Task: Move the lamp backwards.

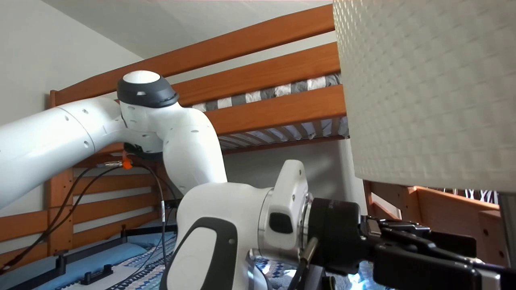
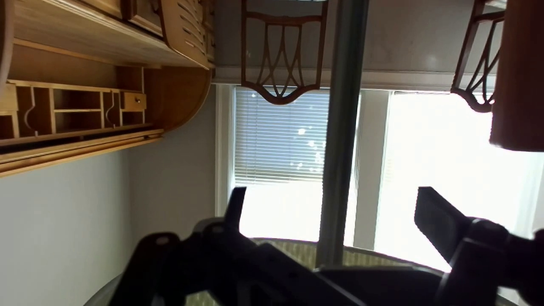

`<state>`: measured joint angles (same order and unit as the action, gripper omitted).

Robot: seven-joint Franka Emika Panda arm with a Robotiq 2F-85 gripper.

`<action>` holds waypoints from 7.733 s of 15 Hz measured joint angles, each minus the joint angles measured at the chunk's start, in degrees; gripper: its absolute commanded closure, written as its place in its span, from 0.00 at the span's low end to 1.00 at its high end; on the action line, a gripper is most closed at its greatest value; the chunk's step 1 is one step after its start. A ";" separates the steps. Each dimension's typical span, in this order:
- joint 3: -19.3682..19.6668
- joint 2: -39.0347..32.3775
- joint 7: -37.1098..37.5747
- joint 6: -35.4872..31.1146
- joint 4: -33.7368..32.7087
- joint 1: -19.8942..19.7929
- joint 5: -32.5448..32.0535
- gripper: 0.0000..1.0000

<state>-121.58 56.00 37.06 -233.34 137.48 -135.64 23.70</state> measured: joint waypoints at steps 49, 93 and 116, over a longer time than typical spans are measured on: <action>6.69 12.32 -5.18 31.13 -14.00 11.48 29.99 0.95; 13.91 26.82 1.28 43.39 -20.65 13.08 30.22 0.95; 18.94 28.90 1.27 42.55 -20.77 12.63 30.22 0.00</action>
<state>-102.64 84.90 38.32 -190.79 116.71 -123.00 53.92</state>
